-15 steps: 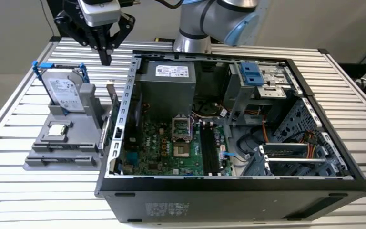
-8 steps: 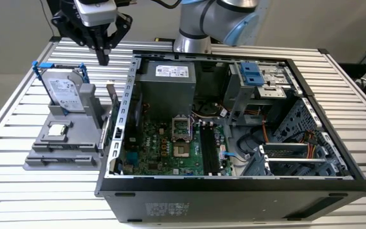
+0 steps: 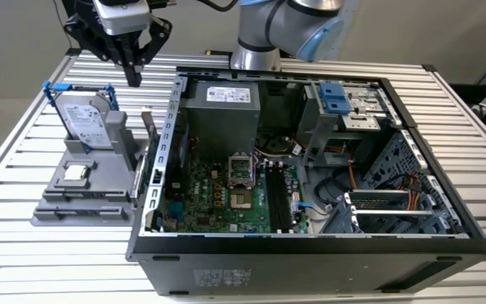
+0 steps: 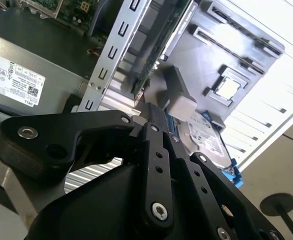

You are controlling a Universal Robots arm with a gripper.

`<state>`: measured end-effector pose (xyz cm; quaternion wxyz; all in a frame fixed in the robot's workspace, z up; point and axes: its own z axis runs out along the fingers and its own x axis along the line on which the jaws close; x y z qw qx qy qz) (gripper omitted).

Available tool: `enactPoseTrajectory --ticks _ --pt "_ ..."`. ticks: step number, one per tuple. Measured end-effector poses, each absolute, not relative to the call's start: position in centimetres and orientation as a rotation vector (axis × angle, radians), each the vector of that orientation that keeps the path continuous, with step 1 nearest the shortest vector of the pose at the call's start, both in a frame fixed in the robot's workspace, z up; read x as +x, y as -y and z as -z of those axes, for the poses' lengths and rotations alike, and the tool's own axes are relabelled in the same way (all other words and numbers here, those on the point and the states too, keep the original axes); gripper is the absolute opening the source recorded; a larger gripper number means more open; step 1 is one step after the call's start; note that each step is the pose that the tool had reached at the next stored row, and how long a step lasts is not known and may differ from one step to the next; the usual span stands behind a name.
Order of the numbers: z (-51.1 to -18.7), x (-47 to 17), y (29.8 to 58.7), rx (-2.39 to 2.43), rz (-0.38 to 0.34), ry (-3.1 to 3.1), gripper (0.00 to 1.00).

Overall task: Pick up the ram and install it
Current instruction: 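Reach for the ram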

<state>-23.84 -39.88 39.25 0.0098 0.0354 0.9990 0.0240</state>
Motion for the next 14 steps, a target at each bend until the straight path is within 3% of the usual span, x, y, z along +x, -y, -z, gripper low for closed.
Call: enactPoseTrajectory --ticks 14 --pt "-39.24 -24.81 39.88 0.111 -0.075 -3.120 0.00"
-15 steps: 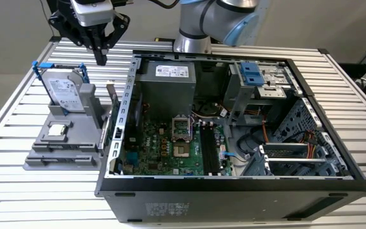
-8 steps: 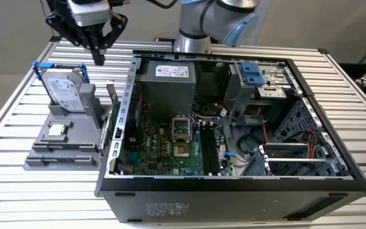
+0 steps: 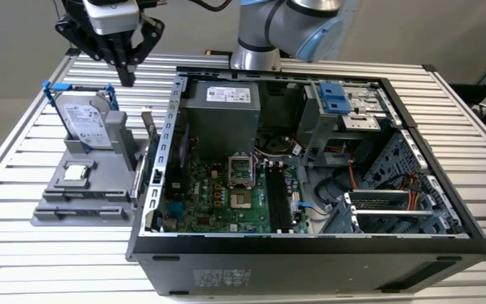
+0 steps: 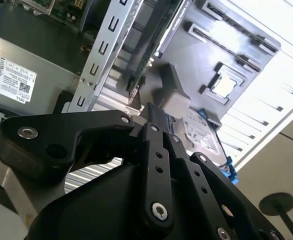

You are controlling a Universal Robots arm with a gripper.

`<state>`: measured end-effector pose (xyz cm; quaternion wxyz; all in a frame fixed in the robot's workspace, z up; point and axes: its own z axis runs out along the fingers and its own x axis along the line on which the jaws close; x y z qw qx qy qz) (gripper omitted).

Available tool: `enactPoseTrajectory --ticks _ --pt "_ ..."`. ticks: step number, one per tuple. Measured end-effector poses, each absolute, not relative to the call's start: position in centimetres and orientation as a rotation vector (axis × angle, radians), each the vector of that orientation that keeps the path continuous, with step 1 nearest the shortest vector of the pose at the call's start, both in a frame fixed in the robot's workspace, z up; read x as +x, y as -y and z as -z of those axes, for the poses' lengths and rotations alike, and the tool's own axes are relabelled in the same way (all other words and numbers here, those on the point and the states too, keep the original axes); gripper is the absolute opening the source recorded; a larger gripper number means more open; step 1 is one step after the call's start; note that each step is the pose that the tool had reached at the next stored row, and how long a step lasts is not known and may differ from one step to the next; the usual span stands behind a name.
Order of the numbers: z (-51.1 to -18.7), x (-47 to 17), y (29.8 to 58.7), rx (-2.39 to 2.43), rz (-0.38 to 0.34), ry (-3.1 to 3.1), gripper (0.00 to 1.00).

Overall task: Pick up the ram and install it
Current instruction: 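Reach for the ram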

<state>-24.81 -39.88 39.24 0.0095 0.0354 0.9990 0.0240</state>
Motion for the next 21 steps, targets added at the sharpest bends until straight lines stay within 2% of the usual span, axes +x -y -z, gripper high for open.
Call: enactPoseTrajectory --ticks 21 --pt "-39.2 -27.0 39.9 0.111 -0.075 -3.120 0.00"
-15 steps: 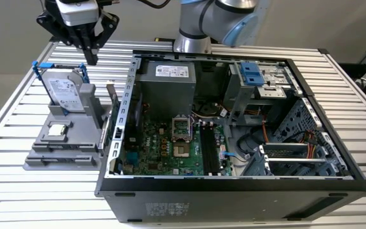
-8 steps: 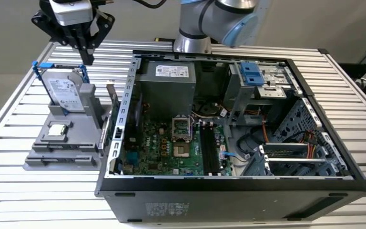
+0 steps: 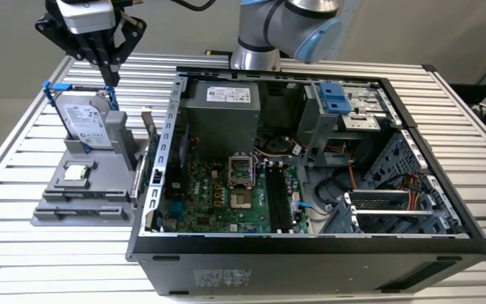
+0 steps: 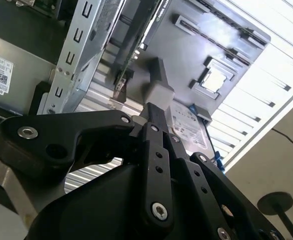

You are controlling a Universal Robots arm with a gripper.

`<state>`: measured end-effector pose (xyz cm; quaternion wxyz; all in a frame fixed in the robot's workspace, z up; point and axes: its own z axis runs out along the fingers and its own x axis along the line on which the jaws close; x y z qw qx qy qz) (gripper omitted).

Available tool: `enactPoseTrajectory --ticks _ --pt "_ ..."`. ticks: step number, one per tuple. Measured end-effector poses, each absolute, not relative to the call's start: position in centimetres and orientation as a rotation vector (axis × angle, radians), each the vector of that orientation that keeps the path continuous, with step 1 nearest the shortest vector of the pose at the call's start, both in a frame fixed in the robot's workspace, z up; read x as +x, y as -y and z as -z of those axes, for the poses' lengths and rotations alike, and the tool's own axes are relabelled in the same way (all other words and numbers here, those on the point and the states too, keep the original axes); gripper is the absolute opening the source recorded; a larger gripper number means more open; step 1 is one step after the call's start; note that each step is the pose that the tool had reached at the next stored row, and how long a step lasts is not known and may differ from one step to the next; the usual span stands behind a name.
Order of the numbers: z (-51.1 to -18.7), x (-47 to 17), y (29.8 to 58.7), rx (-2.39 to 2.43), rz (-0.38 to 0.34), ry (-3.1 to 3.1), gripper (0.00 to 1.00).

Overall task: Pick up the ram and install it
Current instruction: 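Reach for the ram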

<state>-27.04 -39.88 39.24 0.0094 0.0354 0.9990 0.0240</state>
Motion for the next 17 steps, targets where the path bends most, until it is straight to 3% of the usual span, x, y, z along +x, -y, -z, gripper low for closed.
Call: enactPoseTrajectory --ticks 17 --pt "-39.2 -28.5 39.9 0.111 -0.075 -3.120 0.00"
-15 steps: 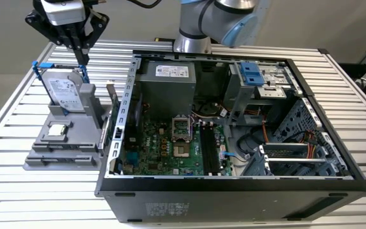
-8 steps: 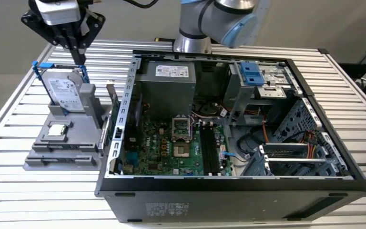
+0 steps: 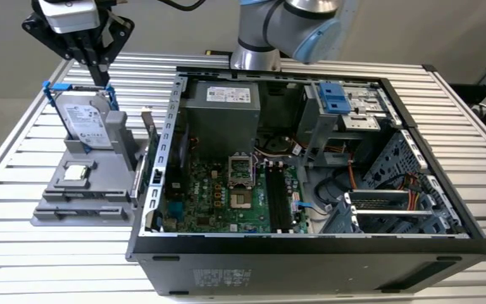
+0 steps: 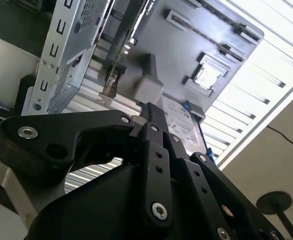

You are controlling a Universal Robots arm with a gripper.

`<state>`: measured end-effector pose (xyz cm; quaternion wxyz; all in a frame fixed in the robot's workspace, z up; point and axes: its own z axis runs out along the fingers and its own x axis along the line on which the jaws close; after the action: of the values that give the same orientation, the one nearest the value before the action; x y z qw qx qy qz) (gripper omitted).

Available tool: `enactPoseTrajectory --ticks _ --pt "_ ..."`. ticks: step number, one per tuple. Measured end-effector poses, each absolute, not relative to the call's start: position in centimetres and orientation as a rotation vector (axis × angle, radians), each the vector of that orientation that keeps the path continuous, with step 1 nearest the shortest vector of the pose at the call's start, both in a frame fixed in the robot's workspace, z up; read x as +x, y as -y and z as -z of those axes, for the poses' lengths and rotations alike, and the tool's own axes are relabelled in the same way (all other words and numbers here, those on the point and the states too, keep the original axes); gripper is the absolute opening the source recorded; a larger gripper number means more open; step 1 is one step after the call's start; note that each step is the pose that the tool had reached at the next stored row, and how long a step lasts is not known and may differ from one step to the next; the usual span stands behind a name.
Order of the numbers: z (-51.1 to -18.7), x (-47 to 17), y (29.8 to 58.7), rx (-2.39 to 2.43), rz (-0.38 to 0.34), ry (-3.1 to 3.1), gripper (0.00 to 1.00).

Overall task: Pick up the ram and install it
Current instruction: 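Reach for the ram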

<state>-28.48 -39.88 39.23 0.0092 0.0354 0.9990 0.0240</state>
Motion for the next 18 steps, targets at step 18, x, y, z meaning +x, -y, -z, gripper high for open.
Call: enactPoseTrajectory --ticks 18 --pt "-39.2 -30.2 39.9 0.111 -0.075 -3.121 0.00"
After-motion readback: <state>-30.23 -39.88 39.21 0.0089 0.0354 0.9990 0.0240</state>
